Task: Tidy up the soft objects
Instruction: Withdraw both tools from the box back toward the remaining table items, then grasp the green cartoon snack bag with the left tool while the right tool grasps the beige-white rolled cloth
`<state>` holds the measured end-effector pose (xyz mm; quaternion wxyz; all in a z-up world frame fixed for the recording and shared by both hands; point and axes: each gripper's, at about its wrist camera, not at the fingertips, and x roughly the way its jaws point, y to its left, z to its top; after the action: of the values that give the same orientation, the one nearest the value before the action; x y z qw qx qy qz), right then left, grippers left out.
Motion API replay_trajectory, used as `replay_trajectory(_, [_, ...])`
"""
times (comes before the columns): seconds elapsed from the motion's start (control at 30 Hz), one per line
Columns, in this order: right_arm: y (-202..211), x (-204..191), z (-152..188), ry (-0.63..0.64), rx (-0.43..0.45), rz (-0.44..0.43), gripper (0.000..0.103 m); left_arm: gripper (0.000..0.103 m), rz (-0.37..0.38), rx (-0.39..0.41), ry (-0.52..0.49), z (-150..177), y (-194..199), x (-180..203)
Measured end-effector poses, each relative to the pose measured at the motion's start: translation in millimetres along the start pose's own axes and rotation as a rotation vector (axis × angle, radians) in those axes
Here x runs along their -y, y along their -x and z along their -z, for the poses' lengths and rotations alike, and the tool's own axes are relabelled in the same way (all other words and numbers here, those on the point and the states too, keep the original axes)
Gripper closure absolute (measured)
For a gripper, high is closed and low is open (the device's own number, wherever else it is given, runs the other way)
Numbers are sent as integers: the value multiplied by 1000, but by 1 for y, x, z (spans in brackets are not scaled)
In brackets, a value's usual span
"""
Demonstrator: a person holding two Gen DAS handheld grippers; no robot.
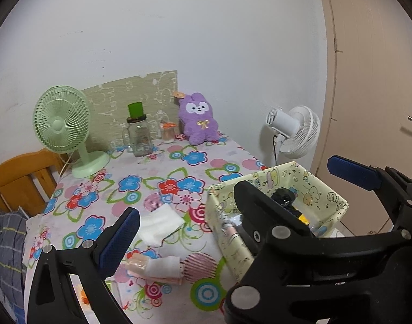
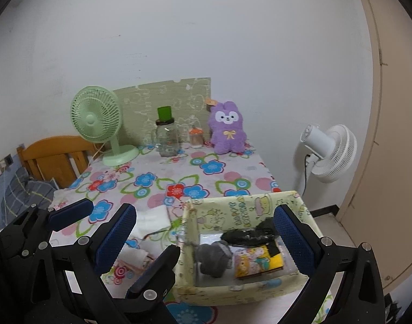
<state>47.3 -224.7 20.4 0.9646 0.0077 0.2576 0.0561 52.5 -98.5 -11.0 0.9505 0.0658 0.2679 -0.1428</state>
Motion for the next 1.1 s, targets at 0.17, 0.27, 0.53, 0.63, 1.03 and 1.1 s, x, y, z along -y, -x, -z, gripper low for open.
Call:
replay_trajectory(0.17, [2,-12,1,-1,9,-26,0,1,-27,22,17,4,8,-10])
replay_trajectory(0.27, [1,-18,2,2,6,-34,0,1,-37,20,25,8,10,-17])
replay_trajectory(0.53, [-8,-37,11,1,-24,-68,0,1,-64,3,46,20,10,-33])
replay_trajectory(0.63, [-12,-42,15,1,-29,-79,0,1,-74,-3,47,24,9,-39])
replay_trajectory(1.03, [-30,-61,31,9,-65,-125,0,1,-121,-32,80,44,3,-59])
replay_trajectory(1.1, [-33,-65,34,12,-73,-132,0,1,-131,-42,86,48,2,-64])
